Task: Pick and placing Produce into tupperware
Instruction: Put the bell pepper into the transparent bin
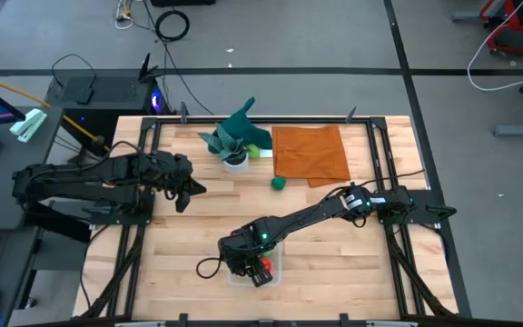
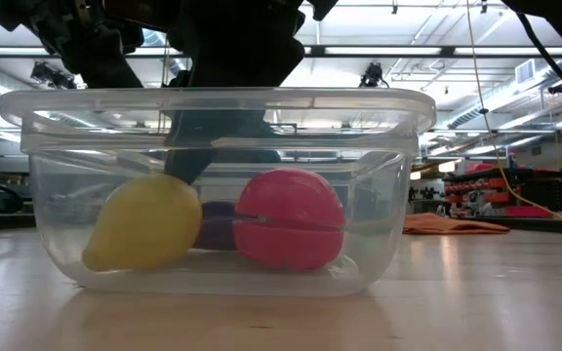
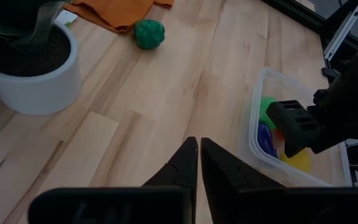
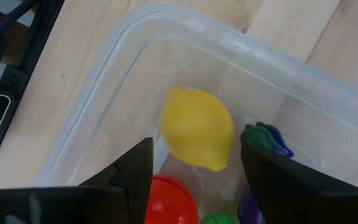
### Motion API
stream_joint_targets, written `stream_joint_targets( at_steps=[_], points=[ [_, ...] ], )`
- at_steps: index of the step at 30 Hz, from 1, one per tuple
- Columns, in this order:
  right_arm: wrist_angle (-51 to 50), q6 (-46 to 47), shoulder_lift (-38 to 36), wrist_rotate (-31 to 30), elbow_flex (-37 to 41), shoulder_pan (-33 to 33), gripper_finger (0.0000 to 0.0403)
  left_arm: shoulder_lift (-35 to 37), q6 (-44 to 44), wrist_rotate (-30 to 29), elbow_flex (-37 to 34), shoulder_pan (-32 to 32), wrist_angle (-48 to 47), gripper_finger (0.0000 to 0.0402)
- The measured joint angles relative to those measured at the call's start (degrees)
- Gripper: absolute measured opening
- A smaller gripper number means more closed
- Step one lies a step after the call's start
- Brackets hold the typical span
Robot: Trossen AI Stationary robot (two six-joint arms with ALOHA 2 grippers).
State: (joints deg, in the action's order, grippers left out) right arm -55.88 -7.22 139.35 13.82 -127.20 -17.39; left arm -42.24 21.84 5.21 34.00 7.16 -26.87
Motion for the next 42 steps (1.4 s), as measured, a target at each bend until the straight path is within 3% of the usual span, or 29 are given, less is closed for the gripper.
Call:
stream_joint_targets(
  at_steps=[4, 10, 26, 33, 42],
  points=[
    [-1.71, 0.02, 0.0, -1.07, -0.24, 0.19, 0.02, 0.01, 0.01, 0.0, 0.0, 0.0, 0.0, 0.0026],
    [-11.85, 1.57, -1.45, -2.7, -2.83, 1.14, 0.0195, 0.02, 0.03, 0.0, 0.0, -0.01, 0.0, 0.0035],
    [-25.91, 8.14, -17.15, -14.85, -1.74, 9.34, 0.0194, 0.0, 0.03, -0.02, -0.04, 0.0, 0.04, 0.0035],
    [-25.88, 10.47, -25.67, -17.36, 7.35, 14.04, 0.0194, 0.02, 0.01, -0.02, -0.04, 0.0, 0.02, 0.0027],
    [-19.09, 13.41, -39.64, -17.32, 31.39, 16.65, 0.0194, 0.02, -0.01, -0.02, -0.04, 0.02, 0.02, 0.0036]
  ],
)
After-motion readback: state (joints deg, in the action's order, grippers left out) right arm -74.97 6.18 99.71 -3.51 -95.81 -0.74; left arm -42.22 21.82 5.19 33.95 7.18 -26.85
